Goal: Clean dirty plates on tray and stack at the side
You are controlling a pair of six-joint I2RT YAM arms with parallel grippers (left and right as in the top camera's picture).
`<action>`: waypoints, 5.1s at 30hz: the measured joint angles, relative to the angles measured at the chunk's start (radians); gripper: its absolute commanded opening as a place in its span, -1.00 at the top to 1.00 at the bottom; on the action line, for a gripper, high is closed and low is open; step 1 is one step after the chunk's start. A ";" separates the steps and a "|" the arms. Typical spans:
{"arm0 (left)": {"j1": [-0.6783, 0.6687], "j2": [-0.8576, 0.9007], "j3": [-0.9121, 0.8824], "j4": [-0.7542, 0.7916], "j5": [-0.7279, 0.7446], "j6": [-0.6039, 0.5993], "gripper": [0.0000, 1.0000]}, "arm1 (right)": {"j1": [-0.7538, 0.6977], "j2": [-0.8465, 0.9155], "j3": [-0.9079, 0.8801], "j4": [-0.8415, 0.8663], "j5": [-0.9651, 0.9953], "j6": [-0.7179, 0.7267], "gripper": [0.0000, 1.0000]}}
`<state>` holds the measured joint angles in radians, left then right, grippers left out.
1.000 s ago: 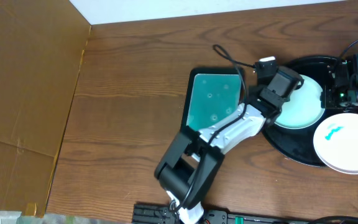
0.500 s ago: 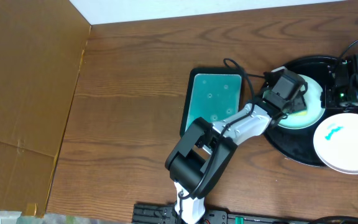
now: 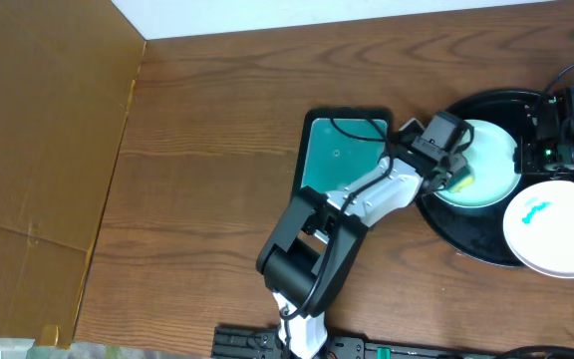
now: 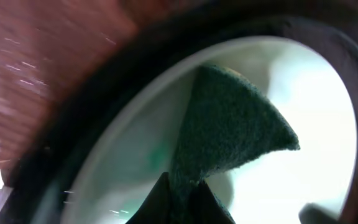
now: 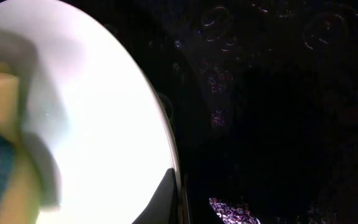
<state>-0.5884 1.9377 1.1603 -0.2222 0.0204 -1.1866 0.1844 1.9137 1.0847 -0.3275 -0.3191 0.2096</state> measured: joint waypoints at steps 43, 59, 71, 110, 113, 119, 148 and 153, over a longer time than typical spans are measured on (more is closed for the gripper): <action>-0.018 -0.047 0.006 -0.124 -0.204 0.254 0.85 | 0.006 0.000 0.000 0.003 -0.026 0.010 0.99; 0.140 -0.543 -0.006 -0.304 -0.237 0.344 0.86 | 0.076 -0.202 0.005 -0.005 0.238 -0.225 0.98; 0.454 -0.554 -0.015 -0.561 -0.237 0.377 0.86 | 0.383 -0.380 0.013 0.182 0.902 -0.631 0.98; 0.513 -0.554 -0.023 -0.596 -0.232 0.433 0.86 | -0.254 -0.398 0.019 0.113 0.188 -0.108 0.98; 0.513 -0.554 -0.023 -0.597 -0.232 0.433 0.85 | -0.423 -0.380 0.019 0.109 0.088 -0.022 0.97; 0.513 -0.554 -0.023 -0.597 -0.232 0.433 0.85 | -0.657 -0.267 0.019 0.100 0.061 0.164 0.97; 0.513 -0.554 -0.023 -0.588 -0.232 0.433 0.85 | -0.709 -0.477 0.023 -0.340 -0.002 0.243 -0.98; 0.513 -0.554 -0.023 -0.589 -0.232 0.433 0.85 | -0.592 -0.629 0.027 -0.689 0.072 0.269 -0.99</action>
<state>-0.0757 1.3838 1.1378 -0.8108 -0.2115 -0.7540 -0.4072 1.2846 1.1118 -1.0164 -0.2470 0.4786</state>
